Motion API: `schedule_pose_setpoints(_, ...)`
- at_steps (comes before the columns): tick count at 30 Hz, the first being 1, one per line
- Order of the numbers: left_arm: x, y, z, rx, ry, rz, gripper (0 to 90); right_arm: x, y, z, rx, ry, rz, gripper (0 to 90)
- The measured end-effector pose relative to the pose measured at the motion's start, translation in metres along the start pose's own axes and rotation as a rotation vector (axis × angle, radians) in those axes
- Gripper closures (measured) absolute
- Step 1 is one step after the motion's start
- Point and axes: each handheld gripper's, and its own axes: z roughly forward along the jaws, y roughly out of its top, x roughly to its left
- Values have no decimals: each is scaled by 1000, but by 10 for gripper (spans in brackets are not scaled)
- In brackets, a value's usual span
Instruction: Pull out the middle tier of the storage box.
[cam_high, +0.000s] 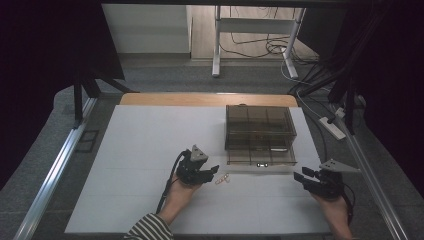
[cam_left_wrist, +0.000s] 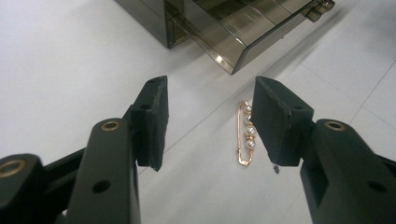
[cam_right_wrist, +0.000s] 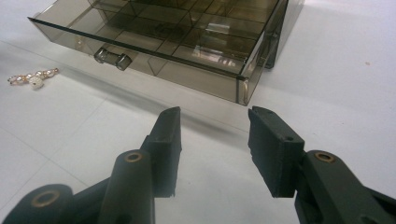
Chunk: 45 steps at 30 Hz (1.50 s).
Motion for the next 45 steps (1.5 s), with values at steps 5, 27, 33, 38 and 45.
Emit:
schedule_pose_setpoints(5,3,-5,-7,-13,2,-5,463,4,-2,-1,-7,-1,-2,520)
schedule_pose_setpoints(27,17,-39,-43,-77,26,-29,440,25,-17,-7,-57,-1,12,458)
schedule_pose_setpoints(33,20,-47,-53,-94,39,-30,430,31,-18,-8,-64,4,4,440)
schedule_pose_setpoints(38,22,-53,-59,-105,44,-28,419,34,-19,-8,-68,8,-5,430)
schedule_pose_setpoints(45,25,-64,-69,-129,54,-28,393,39,-22,-8,-77,15,-9,418)
